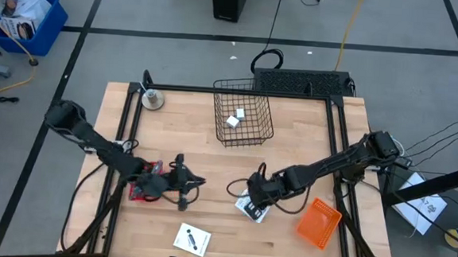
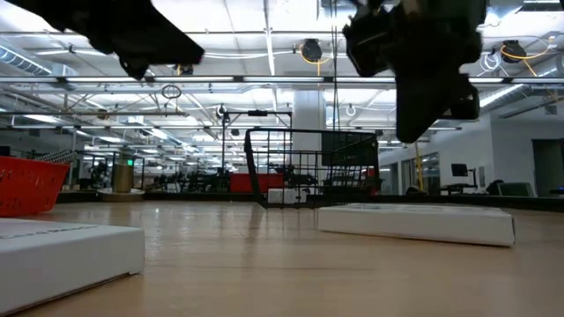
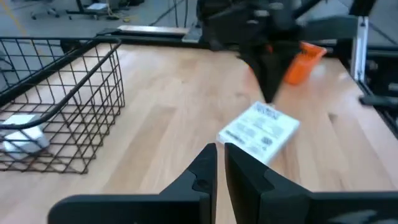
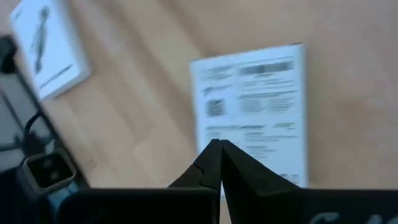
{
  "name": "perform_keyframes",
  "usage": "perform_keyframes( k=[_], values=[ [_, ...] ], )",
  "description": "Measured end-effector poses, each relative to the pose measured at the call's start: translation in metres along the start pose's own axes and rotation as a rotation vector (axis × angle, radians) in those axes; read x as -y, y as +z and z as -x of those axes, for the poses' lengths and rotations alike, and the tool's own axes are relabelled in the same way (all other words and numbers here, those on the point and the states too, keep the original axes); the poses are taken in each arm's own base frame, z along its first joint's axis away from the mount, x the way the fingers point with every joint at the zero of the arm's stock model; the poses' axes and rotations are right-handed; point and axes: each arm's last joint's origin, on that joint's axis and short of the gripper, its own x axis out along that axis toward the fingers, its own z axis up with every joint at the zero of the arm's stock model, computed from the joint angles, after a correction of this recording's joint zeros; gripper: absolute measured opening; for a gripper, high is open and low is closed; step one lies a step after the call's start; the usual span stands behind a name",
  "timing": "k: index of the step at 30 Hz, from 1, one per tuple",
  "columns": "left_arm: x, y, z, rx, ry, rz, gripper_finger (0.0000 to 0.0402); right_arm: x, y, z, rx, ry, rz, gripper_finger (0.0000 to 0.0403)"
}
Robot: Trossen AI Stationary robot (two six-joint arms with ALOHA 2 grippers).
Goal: Pick and place items into bin
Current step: Put the right card reader box into the orange basket
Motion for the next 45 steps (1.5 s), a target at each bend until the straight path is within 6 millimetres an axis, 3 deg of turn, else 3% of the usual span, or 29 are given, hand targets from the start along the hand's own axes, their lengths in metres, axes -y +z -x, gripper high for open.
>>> perform_keyframes(
  k=[8,13,17,22,30,35,40,45],
  values=[
    [0.000,0.001,-0.039,0.009,-0.059,0.060,0.0035,0.006,-0.035,-0.014,0.085,-0.100,-0.011,0.0001],
    [0.006,0.005,-0.081,-0.097,-0.198,0.128,0.0021,0.005,-0.059,-0.022,0.101,-0.067,-0.018,0.0000],
    [0.008,0.003,-0.116,-0.195,-0.211,0.119,0.0007,-0.002,-0.067,-0.028,0.138,0.067,-0.009,0.0000],
    [0.007,-0.006,-0.144,-0.331,-0.204,0.141,0.0004,0.019,-0.070,-0.048,0.136,-0.002,-0.044,0.0000],
    [0.016,-0.022,-0.153,-0.477,-0.317,0.176,0.0004,0.041,-0.056,-0.070,0.238,-0.023,-0.097,0.0000],
    [0.011,-0.027,-0.153,-0.521,-0.225,0.180,0.0011,0.045,-0.038,-0.071,0.377,0.043,-0.089,0.0000],
    [0.001,-0.032,-0.153,-0.536,-0.063,0.177,0.0007,0.035,-0.033,-0.070,0.419,0.176,-0.028,0.0000],
    [-0.001,-0.032,-0.152,-0.534,-0.033,0.171,0.0014,0.033,-0.032,-0.057,0.461,0.147,0.016,0.0000]
  ],
)
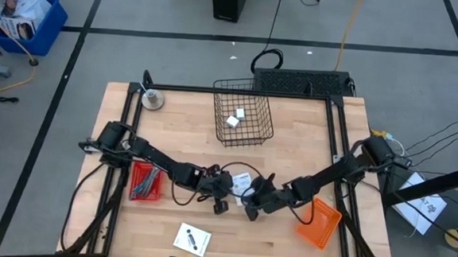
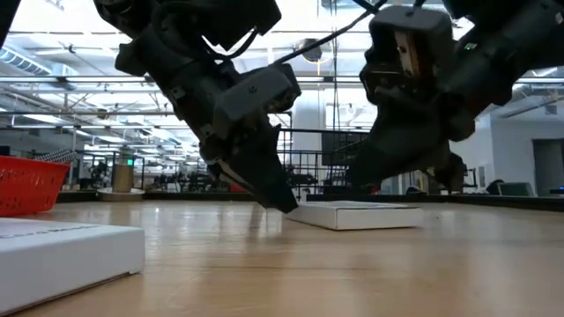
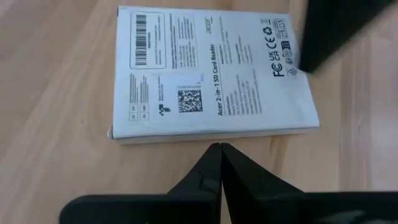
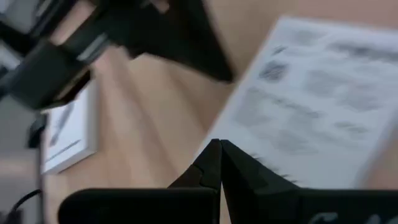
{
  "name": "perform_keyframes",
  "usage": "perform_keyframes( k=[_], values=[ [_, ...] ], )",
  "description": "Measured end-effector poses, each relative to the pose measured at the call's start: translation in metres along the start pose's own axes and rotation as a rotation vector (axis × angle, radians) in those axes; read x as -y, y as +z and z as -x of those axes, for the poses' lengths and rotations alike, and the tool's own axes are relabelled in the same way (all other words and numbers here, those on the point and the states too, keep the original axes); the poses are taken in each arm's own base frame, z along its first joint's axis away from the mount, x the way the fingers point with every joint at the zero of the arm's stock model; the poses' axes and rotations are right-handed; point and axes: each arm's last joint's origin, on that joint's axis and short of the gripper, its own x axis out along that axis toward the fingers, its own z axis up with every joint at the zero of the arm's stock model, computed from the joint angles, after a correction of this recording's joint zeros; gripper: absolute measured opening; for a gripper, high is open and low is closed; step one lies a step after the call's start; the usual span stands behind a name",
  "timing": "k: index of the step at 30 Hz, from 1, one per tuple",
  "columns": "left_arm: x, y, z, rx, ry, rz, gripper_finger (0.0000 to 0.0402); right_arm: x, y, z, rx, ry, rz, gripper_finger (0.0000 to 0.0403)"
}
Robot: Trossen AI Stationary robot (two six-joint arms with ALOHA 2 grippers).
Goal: Pick and place items into bin
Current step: Put the right card reader box into the orange basket
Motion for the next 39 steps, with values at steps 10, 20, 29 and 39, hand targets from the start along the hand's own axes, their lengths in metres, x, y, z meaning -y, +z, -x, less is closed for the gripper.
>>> perform_keyframes(
  k=[10,20,29,39],
  values=[
    [0.004,0.004,0.001,0.092,0.044,-0.016,0.0014,0.019,0.004,0.020,0.038,-0.276,0.055,0.0000],
    [-0.006,0.004,-0.007,0.060,0.034,0.037,0.0007,0.031,-0.004,0.007,-0.089,-0.323,0.008,0.0000],
    [-0.014,0.000,-0.015,0.003,0.029,0.072,0.0004,0.025,0.001,0.000,-0.025,-0.230,0.087,0.0000],
    [-0.013,-0.003,-0.015,-0.018,0.041,0.072,0.0005,0.019,0.003,0.006,0.039,-0.220,0.186,0.0000]
  ],
)
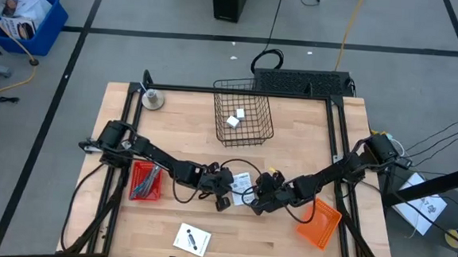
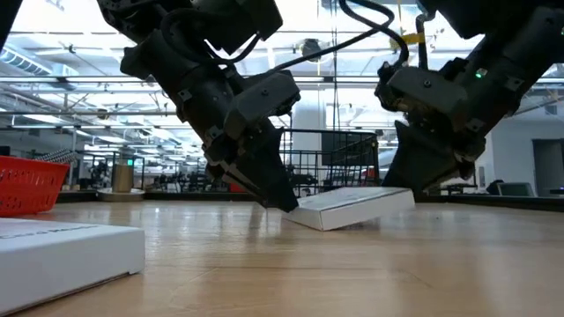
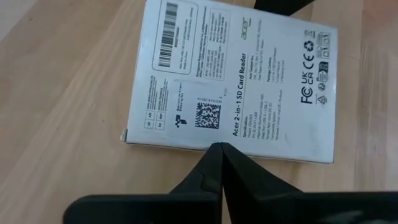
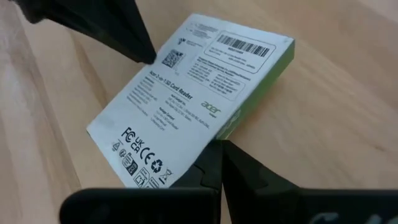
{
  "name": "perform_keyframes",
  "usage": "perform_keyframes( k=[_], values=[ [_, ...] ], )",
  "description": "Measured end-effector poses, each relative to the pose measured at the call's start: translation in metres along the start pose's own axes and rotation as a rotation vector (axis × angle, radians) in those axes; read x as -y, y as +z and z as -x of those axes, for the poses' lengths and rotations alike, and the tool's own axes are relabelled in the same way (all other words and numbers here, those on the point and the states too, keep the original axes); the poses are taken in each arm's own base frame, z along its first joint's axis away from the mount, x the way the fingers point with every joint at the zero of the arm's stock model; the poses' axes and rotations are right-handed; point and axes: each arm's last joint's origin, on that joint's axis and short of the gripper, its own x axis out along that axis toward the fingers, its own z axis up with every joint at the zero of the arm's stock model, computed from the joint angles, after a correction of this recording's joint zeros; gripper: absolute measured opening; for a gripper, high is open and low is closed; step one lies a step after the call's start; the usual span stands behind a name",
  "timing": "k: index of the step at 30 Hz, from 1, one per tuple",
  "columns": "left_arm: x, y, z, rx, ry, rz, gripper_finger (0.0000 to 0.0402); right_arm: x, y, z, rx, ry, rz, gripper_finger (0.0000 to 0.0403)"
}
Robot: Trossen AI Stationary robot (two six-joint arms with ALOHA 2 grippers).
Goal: Pick and place items into bin
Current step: Put the right card reader box into the orange basket
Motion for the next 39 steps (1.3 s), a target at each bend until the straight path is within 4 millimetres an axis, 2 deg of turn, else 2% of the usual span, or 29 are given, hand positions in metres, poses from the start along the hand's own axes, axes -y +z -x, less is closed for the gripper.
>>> perform_keyframes(
  k=[5,10,13,15,24,29,32,35,39],
  values=[
    [0.001,-0.002,0.000,-0.006,0.001,0.004,0.0014,-0.005,-0.001,0.003,0.038,0.014,0.060,0.0000],
    [0.001,-0.003,0.001,-0.018,0.007,0.001,0.0004,-0.011,0.002,0.005,0.079,0.062,0.058,0.0000],
    [0.003,0.000,0.000,0.003,-0.018,0.016,0.0011,-0.034,0.016,0.012,0.199,0.240,-0.039,0.0000],
    [0.003,-0.001,-0.001,0.003,-0.013,0.013,0.0017,-0.038,0.019,0.016,0.254,0.291,-0.032,0.0000],
    [0.006,-0.002,0.001,0.020,-0.008,0.001,0.0004,-0.023,0.006,0.009,0.186,0.147,0.004,0.0000],
    [0.008,0.001,0.001,0.055,-0.032,-0.020,0.0016,-0.018,0.009,0.023,0.140,0.110,-0.065,0.0000],
    [0.010,0.003,0.000,0.080,-0.055,-0.040,0.0020,-0.007,0.001,0.028,0.069,0.020,-0.057,0.0000],
    [0.010,0.003,0.000,0.081,-0.057,-0.043,0.0016,-0.003,-0.002,0.039,-0.031,0.001,-0.111,0.0000],
    [0.011,0.004,0.001,0.086,-0.060,-0.041,0.0004,0.004,-0.015,0.041,-0.164,-0.049,-0.133,0.0000]
  ],
)
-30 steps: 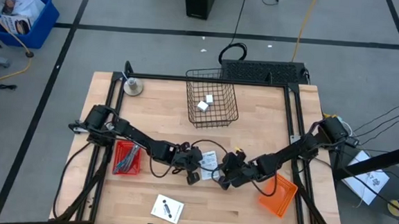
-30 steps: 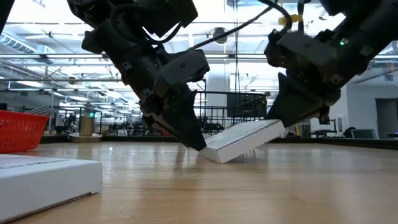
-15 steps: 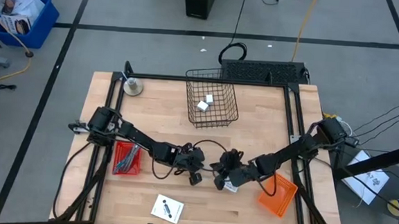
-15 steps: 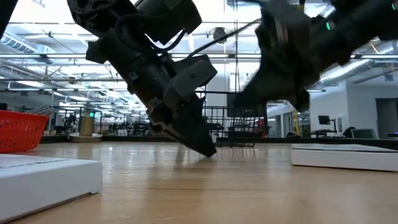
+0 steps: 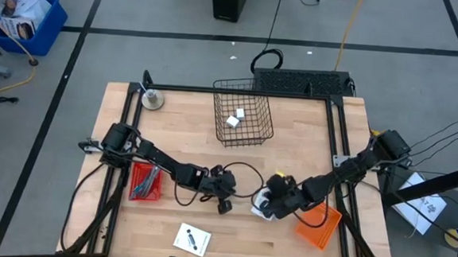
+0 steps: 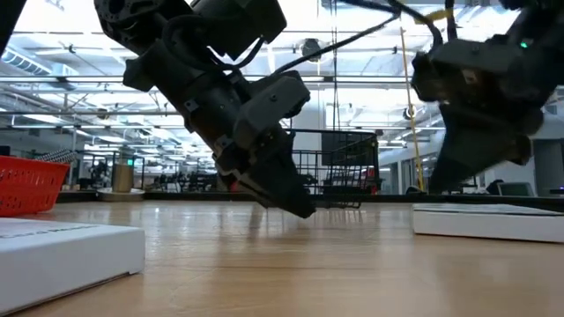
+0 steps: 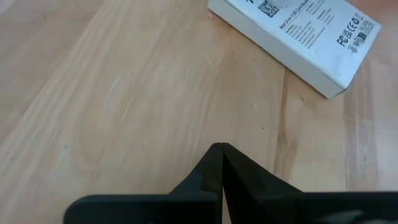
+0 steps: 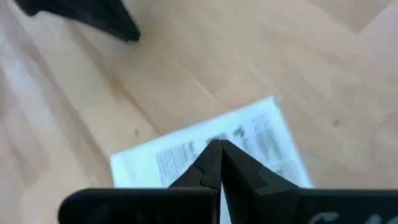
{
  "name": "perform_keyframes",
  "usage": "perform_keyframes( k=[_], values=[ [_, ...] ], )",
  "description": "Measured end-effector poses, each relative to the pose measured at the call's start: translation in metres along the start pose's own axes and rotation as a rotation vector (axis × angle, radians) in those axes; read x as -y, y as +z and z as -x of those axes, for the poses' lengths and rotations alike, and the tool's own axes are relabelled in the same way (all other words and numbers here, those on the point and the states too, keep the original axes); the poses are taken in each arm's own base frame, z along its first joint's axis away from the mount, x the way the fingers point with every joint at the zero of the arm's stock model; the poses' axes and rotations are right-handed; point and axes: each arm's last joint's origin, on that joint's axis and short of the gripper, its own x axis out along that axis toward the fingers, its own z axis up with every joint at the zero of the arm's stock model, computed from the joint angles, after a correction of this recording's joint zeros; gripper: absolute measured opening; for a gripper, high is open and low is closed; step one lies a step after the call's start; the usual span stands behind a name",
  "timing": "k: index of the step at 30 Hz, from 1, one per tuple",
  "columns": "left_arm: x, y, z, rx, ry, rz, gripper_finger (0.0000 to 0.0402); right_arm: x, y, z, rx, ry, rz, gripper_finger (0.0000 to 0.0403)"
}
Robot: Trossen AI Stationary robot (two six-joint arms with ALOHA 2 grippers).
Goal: Pick and place items into bin
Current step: Put the right card reader box into the orange basket
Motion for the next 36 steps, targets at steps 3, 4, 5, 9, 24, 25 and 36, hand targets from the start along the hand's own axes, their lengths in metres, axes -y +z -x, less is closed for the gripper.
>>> perform_keyframes(
  k=[3,4,5,9,24,25,36],
  values=[
    [0.000,0.001,0.000,0.009,-0.005,0.002,0.0007,-0.002,-0.004,-0.007,-0.067,0.009,-0.020,0.0000],
    [0.001,0.002,0.000,0.015,-0.008,0.002,0.0011,-0.001,-0.006,-0.012,-0.078,0.002,-0.023,0.0000],
    [0.001,0.002,0.000,0.017,-0.009,0.002,0.0016,-0.002,-0.006,-0.017,-0.080,0.003,-0.028,0.0000],
    [0.001,0.003,0.001,0.023,-0.012,0.003,0.0027,-0.003,-0.003,-0.037,-0.075,0.027,-0.024,0.0000],
    [0.006,0.008,0.002,0.078,-0.037,-0.014,0.0017,-0.019,0.027,-0.010,0.156,0.201,0.109,0.0000],
    [0.007,0.008,0.002,0.090,-0.040,-0.017,0.0017,-0.018,0.025,-0.005,0.153,0.189,0.102,0.0000],
    [0.008,0.010,-0.003,0.111,-0.112,-0.040,0.0005,-0.003,-0.010,-0.004,-0.021,0.006,-0.060,0.0000]
  ],
)
